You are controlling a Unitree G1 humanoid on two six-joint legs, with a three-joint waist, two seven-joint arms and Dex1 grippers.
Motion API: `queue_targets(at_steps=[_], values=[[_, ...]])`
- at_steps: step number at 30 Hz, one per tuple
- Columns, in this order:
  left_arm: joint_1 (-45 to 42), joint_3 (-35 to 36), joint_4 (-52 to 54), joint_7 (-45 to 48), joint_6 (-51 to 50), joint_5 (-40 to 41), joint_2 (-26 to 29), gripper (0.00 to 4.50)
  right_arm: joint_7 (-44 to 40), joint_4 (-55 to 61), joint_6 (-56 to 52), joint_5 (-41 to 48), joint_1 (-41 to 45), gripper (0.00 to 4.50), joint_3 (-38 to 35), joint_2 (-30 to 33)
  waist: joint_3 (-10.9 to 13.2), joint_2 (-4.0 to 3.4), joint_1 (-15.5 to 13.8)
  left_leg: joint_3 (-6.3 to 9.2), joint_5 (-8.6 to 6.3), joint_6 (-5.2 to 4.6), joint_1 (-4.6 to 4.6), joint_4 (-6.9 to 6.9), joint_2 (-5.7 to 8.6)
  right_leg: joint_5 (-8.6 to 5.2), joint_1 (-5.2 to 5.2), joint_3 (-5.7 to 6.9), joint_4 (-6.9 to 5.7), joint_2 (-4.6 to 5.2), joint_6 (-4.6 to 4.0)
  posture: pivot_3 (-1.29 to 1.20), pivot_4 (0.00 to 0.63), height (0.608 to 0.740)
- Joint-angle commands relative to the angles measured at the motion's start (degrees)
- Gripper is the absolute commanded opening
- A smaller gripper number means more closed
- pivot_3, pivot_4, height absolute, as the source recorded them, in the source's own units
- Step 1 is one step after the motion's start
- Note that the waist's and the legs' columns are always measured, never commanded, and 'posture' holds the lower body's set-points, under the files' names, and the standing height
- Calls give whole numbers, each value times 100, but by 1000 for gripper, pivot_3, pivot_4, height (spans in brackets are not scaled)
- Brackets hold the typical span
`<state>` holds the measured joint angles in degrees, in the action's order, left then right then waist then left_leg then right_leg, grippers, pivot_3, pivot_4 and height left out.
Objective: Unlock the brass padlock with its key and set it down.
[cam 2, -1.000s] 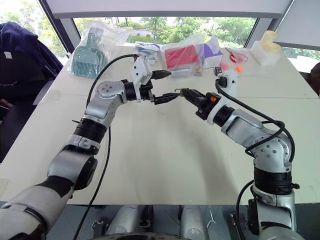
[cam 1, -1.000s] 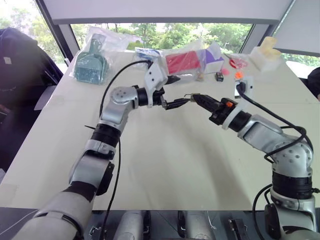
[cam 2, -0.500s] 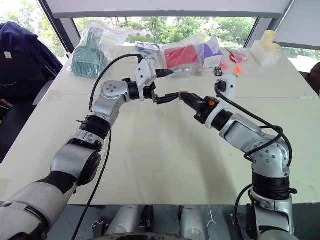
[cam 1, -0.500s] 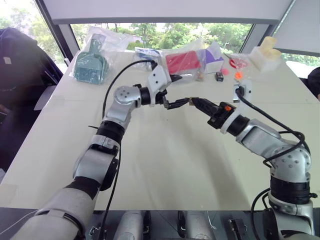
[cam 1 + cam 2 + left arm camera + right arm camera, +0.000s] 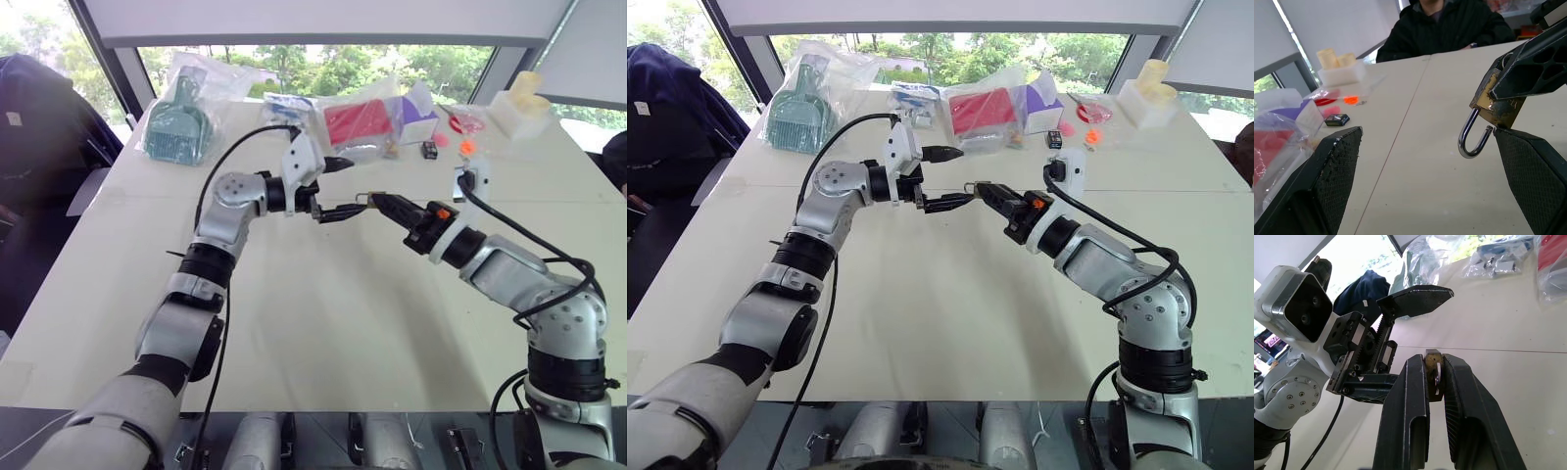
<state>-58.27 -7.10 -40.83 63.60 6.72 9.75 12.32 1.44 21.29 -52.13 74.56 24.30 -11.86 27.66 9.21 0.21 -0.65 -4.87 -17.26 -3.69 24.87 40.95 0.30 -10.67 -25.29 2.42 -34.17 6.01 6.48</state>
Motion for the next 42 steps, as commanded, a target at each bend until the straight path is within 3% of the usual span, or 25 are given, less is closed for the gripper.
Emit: queue_targets(at_steps=[1, 13, 26, 34, 42], values=[[-241, -8, -106, -72, 245, -116, -78, 4443, -50, 255, 63, 144, 81, 0, -43, -63, 0, 0, -7, 0, 0, 0, 0, 0, 0, 0, 0, 0, 0, 0, 0, 0, 150, 740], [-740, 92, -989, -374, 859, -361, -286, 4443, 18, 442, 30, 301, -93, 0, 92, -127, 0, 0, -2, 0, 0, 0, 0, 0, 0, 1, -1, 0, 1, 0, 1, 0, 150, 740], [-779, 245, -1112, -890, 1136, -348, -313, 4443, 110, 434, 12, 338, -180, 0, 170, -169, 0, 0, -4, 0, 0, 0, 0, 0, 0, 1, -1, 0, 1, 1, 1, 0, 150, 740], [-489, 298, -739, -1174, 1031, -305, -258, 4443, 132, 413, 8, 336, -270, 0, 225, -182, 1, 2, -1, 1, 0, 0, 0, -1, -1, 1, -2, 1, 0, 2, 1, 0, 150, 740], [595, 47, 613, -689, -402, -448, 435, 4443, 280, -5, 46, 669, -418, 0, -5, -297, 0, 0, 39, 0, 0, 1, 0, -4, -1, 0, -4, 0, -1, 4, 0, 0, 150, 740]])
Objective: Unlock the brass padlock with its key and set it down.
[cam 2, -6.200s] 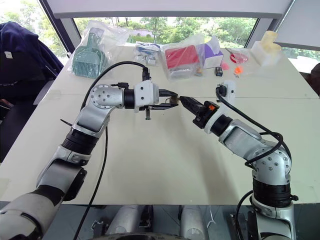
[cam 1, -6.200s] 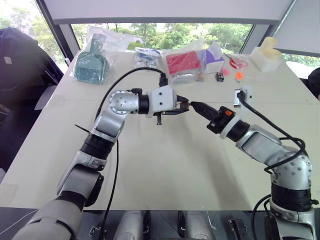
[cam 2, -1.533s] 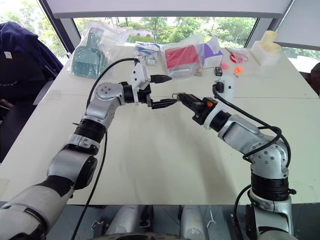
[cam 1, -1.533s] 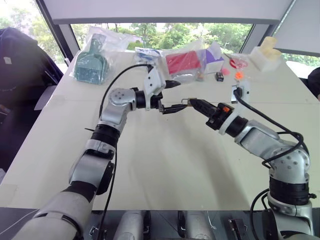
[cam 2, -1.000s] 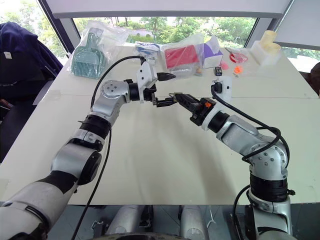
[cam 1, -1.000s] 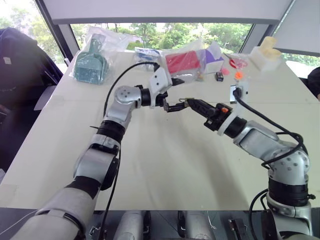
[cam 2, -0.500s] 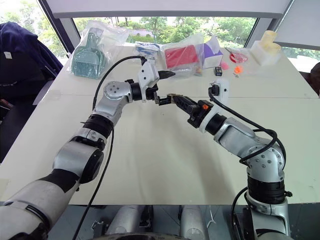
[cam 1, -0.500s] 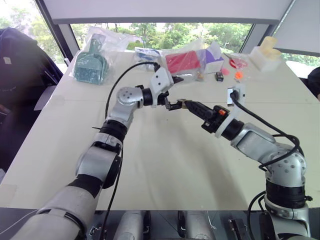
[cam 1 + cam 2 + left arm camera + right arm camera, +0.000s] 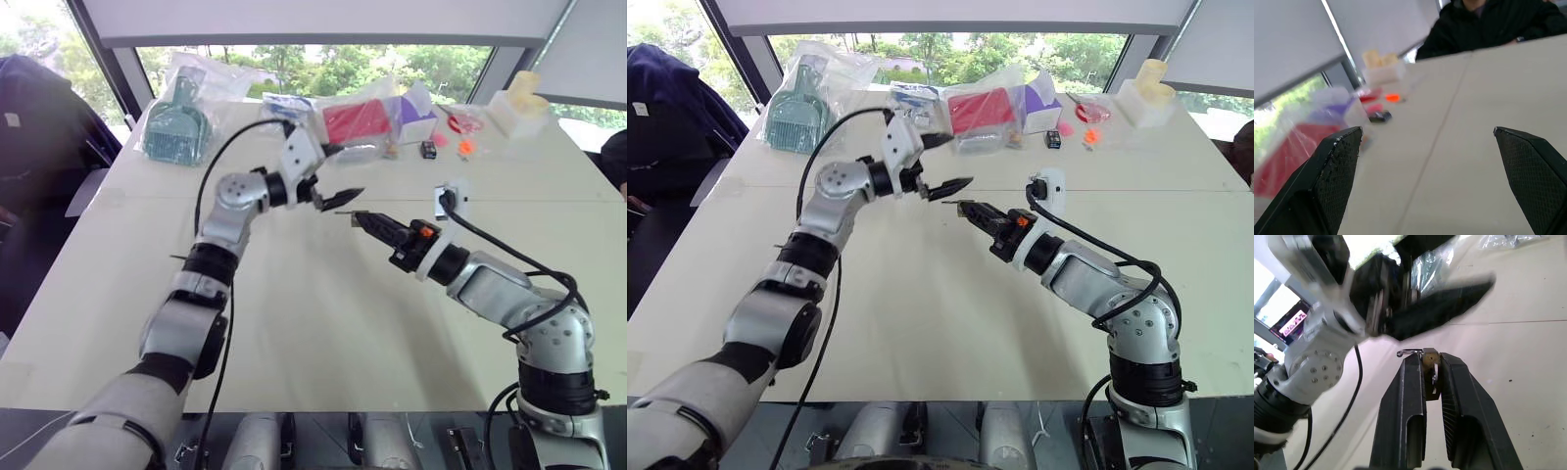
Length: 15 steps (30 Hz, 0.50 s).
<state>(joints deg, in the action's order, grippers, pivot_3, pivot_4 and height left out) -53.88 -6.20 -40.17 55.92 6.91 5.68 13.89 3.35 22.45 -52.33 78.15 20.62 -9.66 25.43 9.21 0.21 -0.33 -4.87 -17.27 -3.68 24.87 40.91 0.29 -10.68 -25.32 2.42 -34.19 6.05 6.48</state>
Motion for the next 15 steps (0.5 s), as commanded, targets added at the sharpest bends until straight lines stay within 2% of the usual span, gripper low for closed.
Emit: queue_targets(at_steps=[1, 4, 7, 10, 13, 15], values=[[348, -38, 835, 150, -701, -9, 449, 4443, 208, -311, -7, 496, -102, 0, -266, -89, 0, 0, 14, 0, 0, 0, 0, -1, -1, 0, -1, 0, -1, 0, 0, 0, 150, 740], [935, 43, 2015, 405, -2117, 417, 939, 4443, 644, -944, -288, 1014, -216, 0, -304, -53, 0, 0, 50, 0, 0, 2, 0, -4, -2, -4, -2, -1, -1, 4, -6, 0, 150, 740], [1703, 42, 3696, 901, -3780, 1223, 1616, 4443, 1075, -1625, -534, 1547, -190, 0, -333, 5, 3, -7, 105, 3, 2, 10, 0, -9, 3, -10, -2, -5, -1, 31, -18, 0, 150, 740], [2289, 21, 4931, 1161, -4711, 1783, 2201, 4443, 1371, -2082, -721, 1895, -90, 0, -311, 38, 6, -13, 141, 2, 21, 46, 0, -22, 9, -11, -6, -6, 3, 42, -20, 0, 150, 740], [2654, 96, 5690, 1222, -5347, 2277, 2544, 4443, 1487, -2582, -983, 1804, 26, 0, -213, 153, 6, -14, 129, 4, 26, 57, -4, -34, 11, -12, -9, -6, 3, 44, -22, 0, 150, 740], [2753, 120, 5877, 1127, -5552, 2438, 2618, 4500, 1381, -2770, -1171, 1546, 101, 974, -135, 284, 6, -15, 103, 4, 24, 53, -15, -52, 16, -13, -7, -6, 5, 47, -24, 0, 150, 740]])
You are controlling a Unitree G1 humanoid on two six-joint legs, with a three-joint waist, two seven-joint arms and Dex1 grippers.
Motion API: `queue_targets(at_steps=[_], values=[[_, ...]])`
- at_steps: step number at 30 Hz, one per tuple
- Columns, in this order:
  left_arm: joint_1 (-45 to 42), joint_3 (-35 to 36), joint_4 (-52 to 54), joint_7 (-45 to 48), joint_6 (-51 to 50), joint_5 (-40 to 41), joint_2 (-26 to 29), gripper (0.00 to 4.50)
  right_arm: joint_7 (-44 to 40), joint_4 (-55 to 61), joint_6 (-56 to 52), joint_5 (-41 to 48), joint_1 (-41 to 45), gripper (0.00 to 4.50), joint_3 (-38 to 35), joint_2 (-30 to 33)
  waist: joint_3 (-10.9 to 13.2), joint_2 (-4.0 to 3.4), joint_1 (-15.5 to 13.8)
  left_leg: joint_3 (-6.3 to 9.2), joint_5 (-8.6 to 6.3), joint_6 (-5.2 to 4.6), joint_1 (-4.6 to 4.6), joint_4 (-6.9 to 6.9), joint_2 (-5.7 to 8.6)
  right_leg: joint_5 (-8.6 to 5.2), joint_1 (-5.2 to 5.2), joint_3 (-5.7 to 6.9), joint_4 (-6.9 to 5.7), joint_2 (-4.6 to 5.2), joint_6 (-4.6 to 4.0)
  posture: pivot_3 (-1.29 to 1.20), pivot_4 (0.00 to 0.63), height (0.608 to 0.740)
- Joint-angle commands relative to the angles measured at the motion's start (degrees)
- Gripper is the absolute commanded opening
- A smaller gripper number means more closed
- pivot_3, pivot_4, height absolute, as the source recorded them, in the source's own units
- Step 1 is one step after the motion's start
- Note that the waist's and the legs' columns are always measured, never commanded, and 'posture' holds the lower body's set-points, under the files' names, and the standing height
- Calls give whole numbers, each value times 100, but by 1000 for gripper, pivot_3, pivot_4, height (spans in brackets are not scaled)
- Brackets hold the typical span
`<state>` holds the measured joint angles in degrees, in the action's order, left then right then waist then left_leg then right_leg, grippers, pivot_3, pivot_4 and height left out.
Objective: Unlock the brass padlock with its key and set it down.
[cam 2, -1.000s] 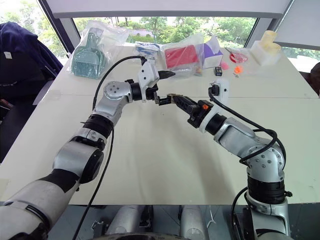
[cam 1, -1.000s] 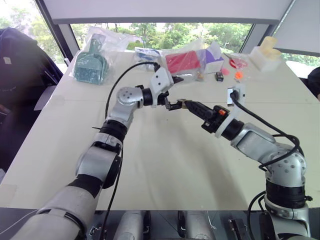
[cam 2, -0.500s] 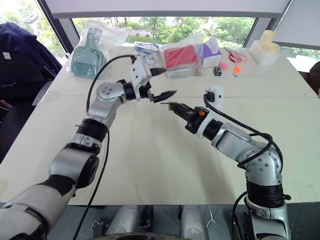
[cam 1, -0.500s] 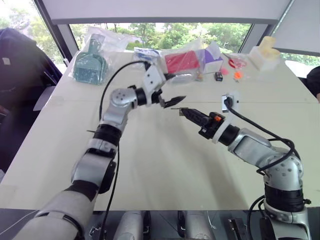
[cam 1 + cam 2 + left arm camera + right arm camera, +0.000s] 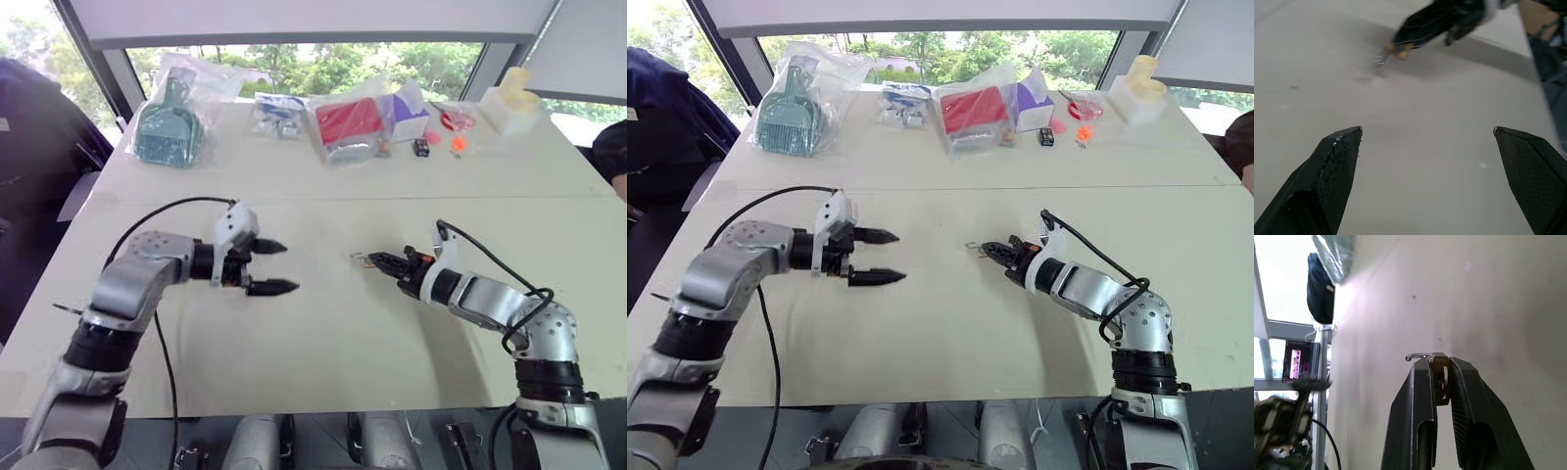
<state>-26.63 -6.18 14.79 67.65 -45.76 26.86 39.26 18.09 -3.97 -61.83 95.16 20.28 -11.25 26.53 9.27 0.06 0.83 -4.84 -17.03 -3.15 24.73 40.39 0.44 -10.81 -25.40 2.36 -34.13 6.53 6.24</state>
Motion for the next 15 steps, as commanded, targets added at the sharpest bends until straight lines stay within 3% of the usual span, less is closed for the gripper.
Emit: queue_targets(at_steps=[1, 7, 8, 12, 15], values=[[54, 112, 405, -114, -312, 338, 82, 4500, -175, -166, -301, -301, 170, 1300, 69, 243, 0, 0, -17, 0, 0, -2, -6, -13, 4, 0, 2, 0, 3, 2, -1, 0, 150, 740], [72, 83, 273, -471, -195, 310, -18, 4500, -1484, 670, -412, -2133, 235, 4205, 786, 1285, -3, -5, -47, 0, 3, -4, -32, -35, 4, -8, 12, 2, 3, -7, -12, 0, 150, 740], [85, 97, 259, -524, -190, 313, -26, 4500, -1745, 899, -324, -2448, 178, 4444, 861, 1550, -3, -5, -68, 0, 3, -5, -32, -34, 5, -8, 16, 4, 5, -8, -12, 0, 150, 740], [202, 239, 306, -696, -250, 446, -58, 4500, -2650, 1756, 50, -3315, -305, 4444, 678, 2525, -3, -4, -169, -7, 0, -14, -29, -29, 15, -9, 18, 8, 13, -6, -11, 0, 150, 740], [348, 365, 414, -939, -333, 549, -127, 4500, -3427, 2458, 603, -3846, -1326, 4444, -12, 3113, -3, -2, -169, -7, -3, -19, -25, -29, 16, -11, 18, 8, 15, -10, -7, 0, 150, 740]])
